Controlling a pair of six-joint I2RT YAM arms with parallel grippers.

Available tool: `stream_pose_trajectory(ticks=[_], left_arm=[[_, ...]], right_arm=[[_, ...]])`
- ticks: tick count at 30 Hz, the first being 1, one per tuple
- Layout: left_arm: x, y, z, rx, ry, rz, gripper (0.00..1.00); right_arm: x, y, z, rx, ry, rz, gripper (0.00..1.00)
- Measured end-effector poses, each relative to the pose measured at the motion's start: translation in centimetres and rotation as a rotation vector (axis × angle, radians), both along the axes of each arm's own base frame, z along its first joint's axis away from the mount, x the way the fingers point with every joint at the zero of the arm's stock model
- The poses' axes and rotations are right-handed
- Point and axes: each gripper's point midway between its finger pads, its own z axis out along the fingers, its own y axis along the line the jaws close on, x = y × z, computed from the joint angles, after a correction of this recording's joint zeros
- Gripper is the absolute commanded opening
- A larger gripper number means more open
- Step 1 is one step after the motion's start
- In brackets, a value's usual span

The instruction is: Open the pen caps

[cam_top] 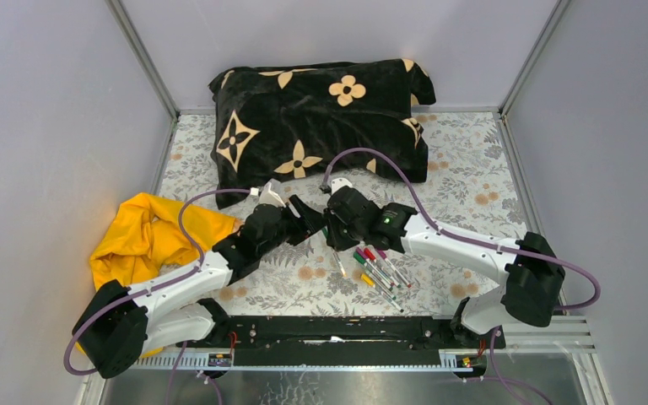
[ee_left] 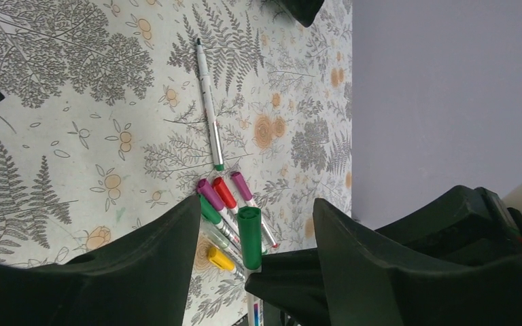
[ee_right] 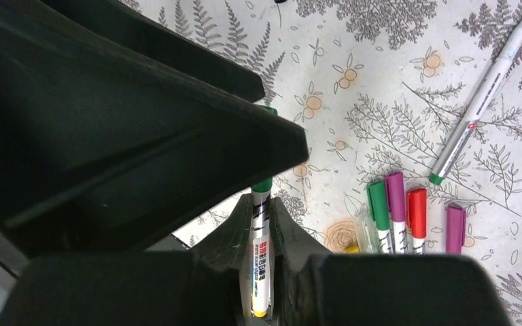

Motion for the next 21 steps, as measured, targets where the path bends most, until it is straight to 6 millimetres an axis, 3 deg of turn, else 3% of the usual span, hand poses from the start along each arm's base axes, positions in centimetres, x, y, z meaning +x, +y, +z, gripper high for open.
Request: stream_pose_trajectory(ticks=[5,15,21], left_arm=[[0.0,-0.3,0.4,-0.026,-0.010,0.001,0.63],[0.0,-0.7,0.8,-0.049,-0.015,-0.004,0.40],[-0.3,-0.8,0.3,-0.048,-0.008,-0.008,0.34]], right_arm=[[0.5,0.8,0.9,0.019,-0.012,0.001,0.07],[0.7,1.1,1.1,0.020,-0.016,0.002,0.07],[0.8,1.2,1.3,0.022,-0.021,0.004,0.06]])
